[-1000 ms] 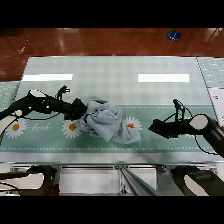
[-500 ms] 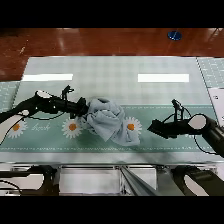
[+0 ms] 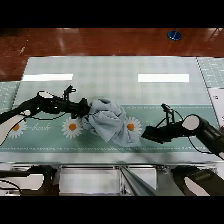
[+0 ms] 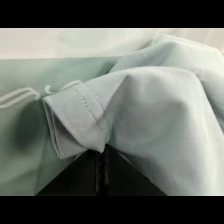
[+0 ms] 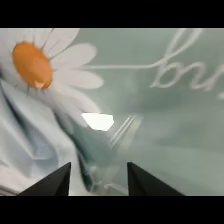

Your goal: Fold the shirts.

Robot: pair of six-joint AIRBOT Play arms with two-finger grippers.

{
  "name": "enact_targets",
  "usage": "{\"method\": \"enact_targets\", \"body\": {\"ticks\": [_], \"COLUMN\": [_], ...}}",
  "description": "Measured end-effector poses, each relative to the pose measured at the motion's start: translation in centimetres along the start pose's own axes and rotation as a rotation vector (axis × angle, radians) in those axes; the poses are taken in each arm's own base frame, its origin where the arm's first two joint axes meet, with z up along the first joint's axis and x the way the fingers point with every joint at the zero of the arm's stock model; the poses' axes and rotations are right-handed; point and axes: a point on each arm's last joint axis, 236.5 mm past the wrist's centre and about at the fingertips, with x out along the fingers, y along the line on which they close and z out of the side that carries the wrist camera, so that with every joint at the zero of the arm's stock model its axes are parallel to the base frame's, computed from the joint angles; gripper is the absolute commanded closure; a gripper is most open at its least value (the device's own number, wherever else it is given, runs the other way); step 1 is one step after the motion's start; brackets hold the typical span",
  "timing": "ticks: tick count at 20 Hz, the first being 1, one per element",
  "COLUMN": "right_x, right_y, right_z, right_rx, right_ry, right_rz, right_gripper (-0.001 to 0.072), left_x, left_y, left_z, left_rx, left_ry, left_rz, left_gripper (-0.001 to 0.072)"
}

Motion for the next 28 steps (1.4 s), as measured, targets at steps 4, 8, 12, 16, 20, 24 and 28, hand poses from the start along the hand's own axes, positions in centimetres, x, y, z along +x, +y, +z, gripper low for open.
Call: {"method": "enact_targets", "body": {"ticks": [4,8,12,16,20,24,28], "right_x": [2.8,3.6,-0.4,-13.0,-29.9,-43.9,-52.5], "right_y": [2.4,4.8,9.1,13.9,18.9,22.1,20.8], "right_z": [-1.1,-0.1,4.4,12.5,14.9,10.0,2.8], "right_rx": [-0.021,-0.089,-0.257,-0.437,-0.591,-0.710,-0.703], "right_ry": [0.066,0.054,-0.035,-0.320,-0.677,-1.009,-1.260], "right_rz": [0.069,0.130,0.168,0.117,0.041,-0.034,-0.142], "right_gripper": [0.0557,0.0691,0.0692,0.0692,0.0692,0.0692,0.0692], "left_x": [0.0,-0.3,-3.9,-13.9,-26.4,-37.2,-42.9], "left_y": [-0.1,-1.0,-5.7,-13.9,-21.7,-27.2,-28.4], "left_z": [-0.2,-0.2,2.7,7.0,6.7,2.2,-3.7], "left_rx": [0.002,0.021,0.128,0.322,0.538,0.731,0.846], "left_ry": [0.010,0.020,-0.042,-0.249,-0.497,-0.757,-0.961], "left_rz": [-0.005,-0.021,-0.091,-0.179,-0.213,-0.177,0.017], "left_gripper": [0.0690,0.0690,0.0690,0.0690,0.0690,0.0690,0.0690]}}
